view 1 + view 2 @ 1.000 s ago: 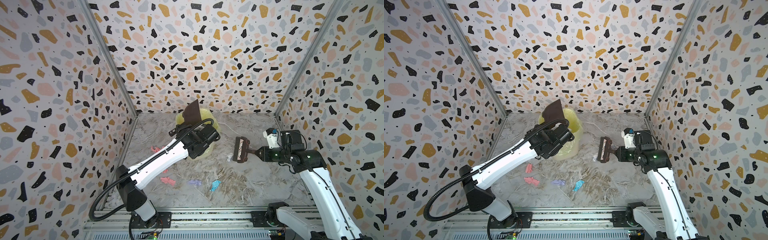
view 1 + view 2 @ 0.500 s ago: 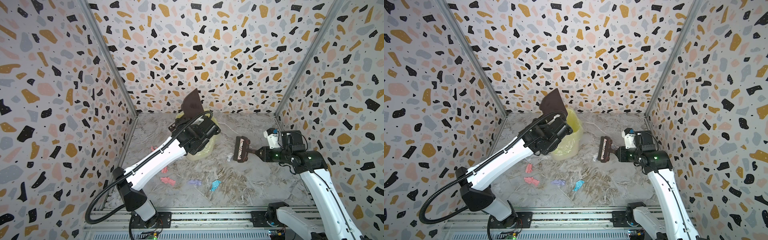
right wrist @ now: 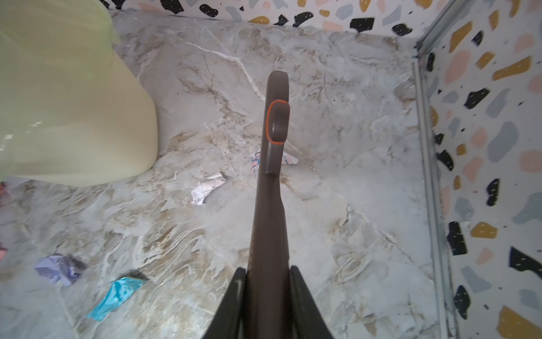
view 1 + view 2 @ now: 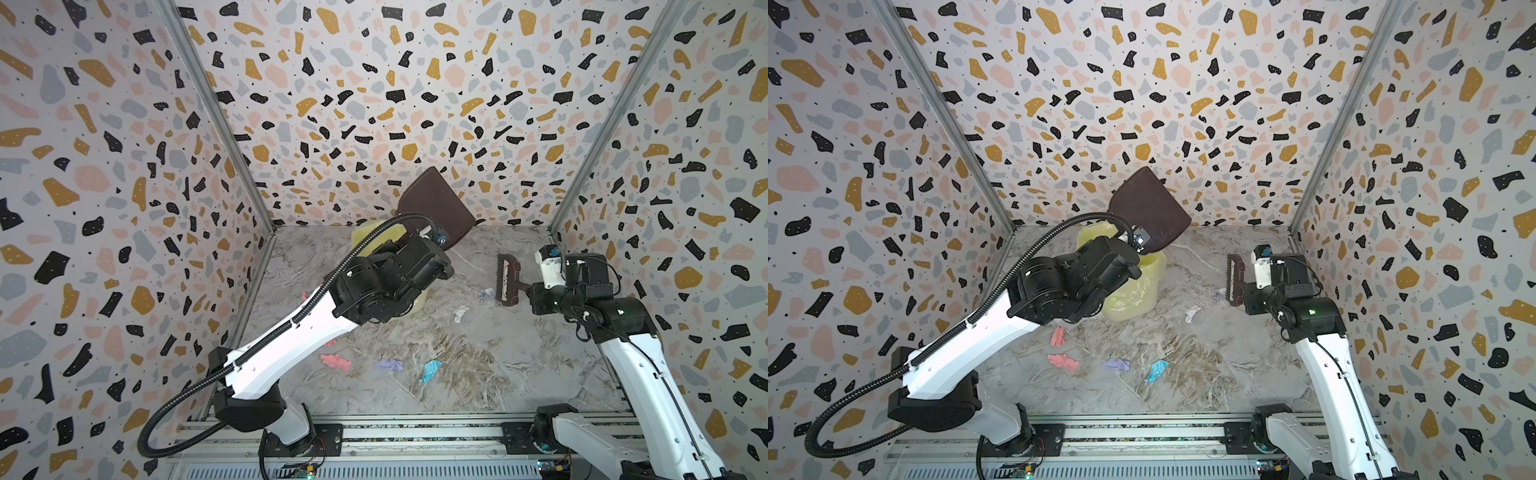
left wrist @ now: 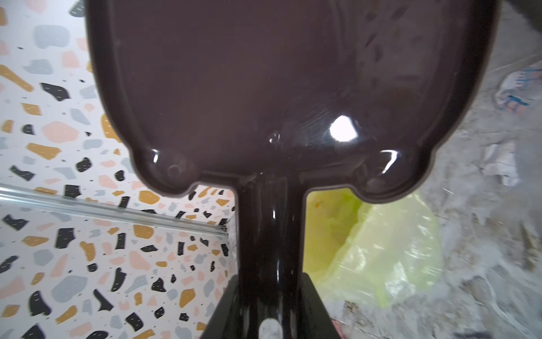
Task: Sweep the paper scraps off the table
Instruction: 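Lower the empty dustpan with the left gripper while the right moves the brush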
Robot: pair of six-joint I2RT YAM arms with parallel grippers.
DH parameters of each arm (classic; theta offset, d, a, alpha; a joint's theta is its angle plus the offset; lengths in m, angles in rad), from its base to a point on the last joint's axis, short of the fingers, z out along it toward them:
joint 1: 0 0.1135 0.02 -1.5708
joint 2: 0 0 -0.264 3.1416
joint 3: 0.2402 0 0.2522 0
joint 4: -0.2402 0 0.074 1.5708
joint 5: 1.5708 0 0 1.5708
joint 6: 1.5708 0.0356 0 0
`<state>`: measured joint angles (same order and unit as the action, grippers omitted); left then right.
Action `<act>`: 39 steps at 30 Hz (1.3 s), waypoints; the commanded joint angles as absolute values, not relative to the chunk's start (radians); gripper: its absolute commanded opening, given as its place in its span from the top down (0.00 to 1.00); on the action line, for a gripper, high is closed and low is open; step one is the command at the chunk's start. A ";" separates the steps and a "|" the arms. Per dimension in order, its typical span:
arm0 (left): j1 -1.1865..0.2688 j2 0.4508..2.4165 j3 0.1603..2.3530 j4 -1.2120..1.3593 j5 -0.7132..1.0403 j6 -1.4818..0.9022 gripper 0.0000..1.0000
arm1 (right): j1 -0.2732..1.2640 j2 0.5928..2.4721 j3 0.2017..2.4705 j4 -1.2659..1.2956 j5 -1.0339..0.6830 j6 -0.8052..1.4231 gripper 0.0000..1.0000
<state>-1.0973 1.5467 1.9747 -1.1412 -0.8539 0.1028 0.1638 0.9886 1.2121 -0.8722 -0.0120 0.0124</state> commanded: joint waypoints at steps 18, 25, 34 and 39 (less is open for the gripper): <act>-1.232 1.289 1.482 -1.056 -0.372 -0.296 1.00 | 0.332 1.146 1.116 -0.504 0.388 -0.684 1.00; -1.255 1.224 1.309 -1.034 -0.280 -0.354 1.00 | 0.277 1.219 1.115 -0.439 0.291 -0.829 1.00; -1.256 1.199 1.185 -0.965 -0.212 -0.369 1.00 | 0.260 1.325 1.114 -0.548 0.194 -0.996 1.00; -1.256 1.191 1.140 -0.953 -0.201 -0.367 1.00 | 0.308 1.360 1.111 -0.619 0.252 -1.036 1.00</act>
